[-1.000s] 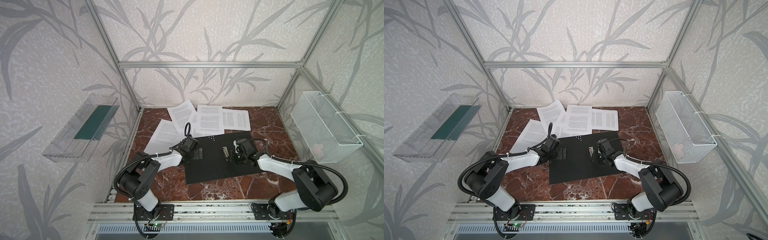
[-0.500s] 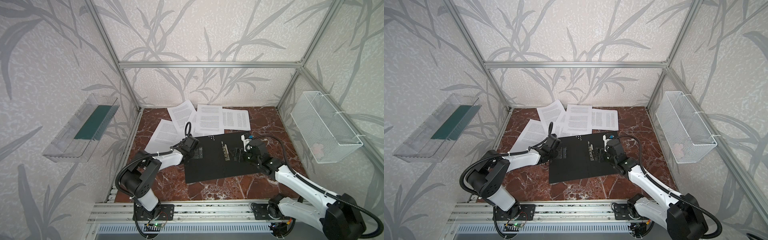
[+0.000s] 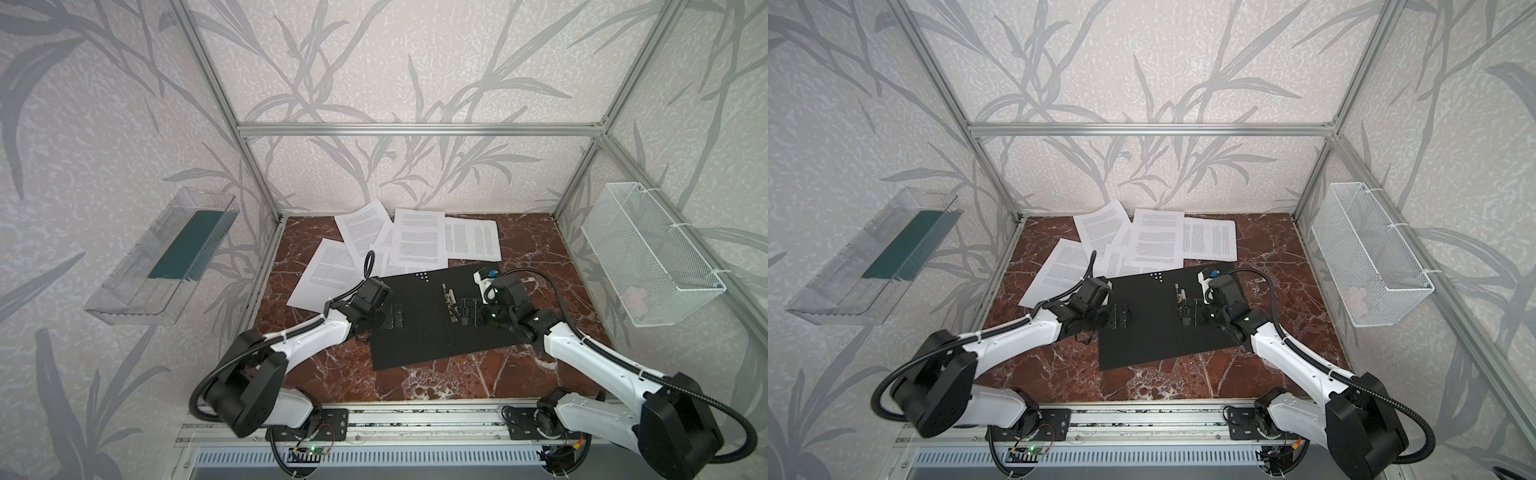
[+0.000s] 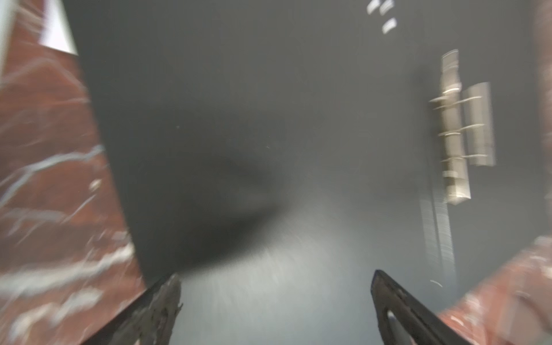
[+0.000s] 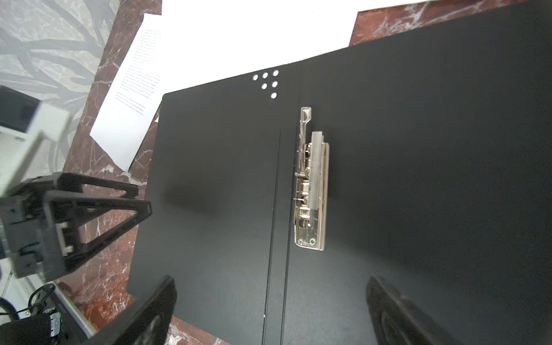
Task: Put the files into the folder
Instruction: 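Reach the left gripper to the printed sheets and pinch one sheet's edge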
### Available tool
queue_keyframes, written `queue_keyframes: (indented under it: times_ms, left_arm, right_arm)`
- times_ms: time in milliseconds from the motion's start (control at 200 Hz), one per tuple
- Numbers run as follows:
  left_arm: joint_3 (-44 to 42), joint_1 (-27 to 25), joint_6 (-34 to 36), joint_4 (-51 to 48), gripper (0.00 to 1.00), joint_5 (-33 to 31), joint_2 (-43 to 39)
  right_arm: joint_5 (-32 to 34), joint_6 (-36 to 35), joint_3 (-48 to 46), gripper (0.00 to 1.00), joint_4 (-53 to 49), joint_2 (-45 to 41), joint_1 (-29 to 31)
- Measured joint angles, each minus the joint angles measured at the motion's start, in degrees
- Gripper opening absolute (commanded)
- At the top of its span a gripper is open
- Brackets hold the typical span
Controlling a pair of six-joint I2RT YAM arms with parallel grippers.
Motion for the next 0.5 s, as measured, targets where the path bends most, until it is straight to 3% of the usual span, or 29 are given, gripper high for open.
queue_keyframes:
  times_ms: [145, 290, 500]
  left_arm:
    - [-2.25, 3.13, -2.01, -2.38, 0.99, -1.55, -12.81]
    - [-5.2, 15.32, -5.09, -4.2, 0.99, 1.31, -19.8]
    - [-10.38, 29.14, -10.56, -4.81, 0.99, 8.44, -22.32]
  right_arm:
    - [-2.21, -1.46, 5.18, 0.99, -0.37, 5.25, 2.45]
    - [-4.9, -2.38, 8.02, 1.0, 1.03, 10.69, 4.74]
    - [-7.3, -3.43, 7.96, 1.0, 4.61, 16.5, 8.24]
